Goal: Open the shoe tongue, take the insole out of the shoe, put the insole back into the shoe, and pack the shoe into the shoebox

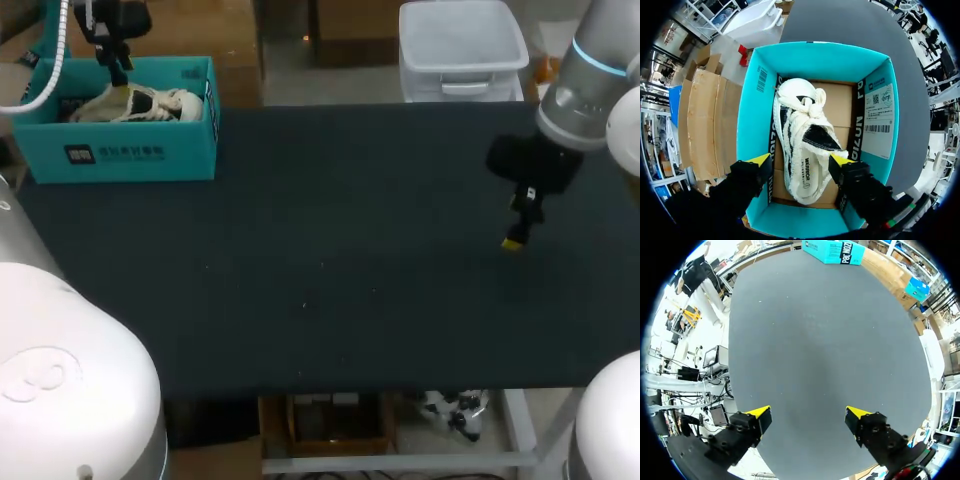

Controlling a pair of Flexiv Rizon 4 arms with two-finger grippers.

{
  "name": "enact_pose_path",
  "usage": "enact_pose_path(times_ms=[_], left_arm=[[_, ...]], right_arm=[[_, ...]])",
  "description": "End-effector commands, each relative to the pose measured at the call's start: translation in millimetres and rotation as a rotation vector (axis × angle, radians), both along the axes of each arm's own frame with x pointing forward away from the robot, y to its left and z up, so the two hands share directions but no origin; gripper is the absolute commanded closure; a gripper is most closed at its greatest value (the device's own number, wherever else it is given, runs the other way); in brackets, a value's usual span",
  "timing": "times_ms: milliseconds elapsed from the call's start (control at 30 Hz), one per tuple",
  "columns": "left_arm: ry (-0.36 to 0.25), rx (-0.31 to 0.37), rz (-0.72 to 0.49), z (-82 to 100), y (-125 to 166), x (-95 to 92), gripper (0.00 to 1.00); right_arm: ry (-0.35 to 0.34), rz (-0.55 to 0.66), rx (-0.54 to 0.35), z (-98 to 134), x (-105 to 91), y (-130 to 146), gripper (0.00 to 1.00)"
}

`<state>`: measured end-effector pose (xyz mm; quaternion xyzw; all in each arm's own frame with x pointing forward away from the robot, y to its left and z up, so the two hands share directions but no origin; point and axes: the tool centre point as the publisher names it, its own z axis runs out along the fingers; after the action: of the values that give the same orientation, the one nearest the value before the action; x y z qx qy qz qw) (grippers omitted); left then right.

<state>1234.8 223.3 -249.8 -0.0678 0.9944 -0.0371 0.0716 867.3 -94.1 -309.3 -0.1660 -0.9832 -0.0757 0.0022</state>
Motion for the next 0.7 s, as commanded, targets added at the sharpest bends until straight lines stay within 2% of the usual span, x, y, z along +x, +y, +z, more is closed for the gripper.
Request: enact_pose_path(times_ms=[33,167,333,533,700], left_arm=[[-0.045,0.036,0.024,45.3,-24.0,-47.3,0.00],[-0.016,0.049,0.037,63.3,-48.9,-69.4,0.00],[0.009,0.080,0.049,74.0,-82.3,-101.6,0.00],[0.025,0.077,0.046,73.9,-108.4,-141.9,0.00],[0.038,0.083,0.053,58.6,-122.5,-168.4,0.00]], right_arm=[[0.000,0.000,0.001,0.2,-0.4,-0.5,0.00],[0.000,0.000,0.001,0.2,-0.4,-0.5,0.00],[0.000,0.000,0.001,0.2,-0.4,-0.5,0.00],[0.000,0.000,0.001,0.2,-0.4,-0.5,0.00],[0.000,0.000,0.001,0.2,-0.4,-0.5,0.00]])
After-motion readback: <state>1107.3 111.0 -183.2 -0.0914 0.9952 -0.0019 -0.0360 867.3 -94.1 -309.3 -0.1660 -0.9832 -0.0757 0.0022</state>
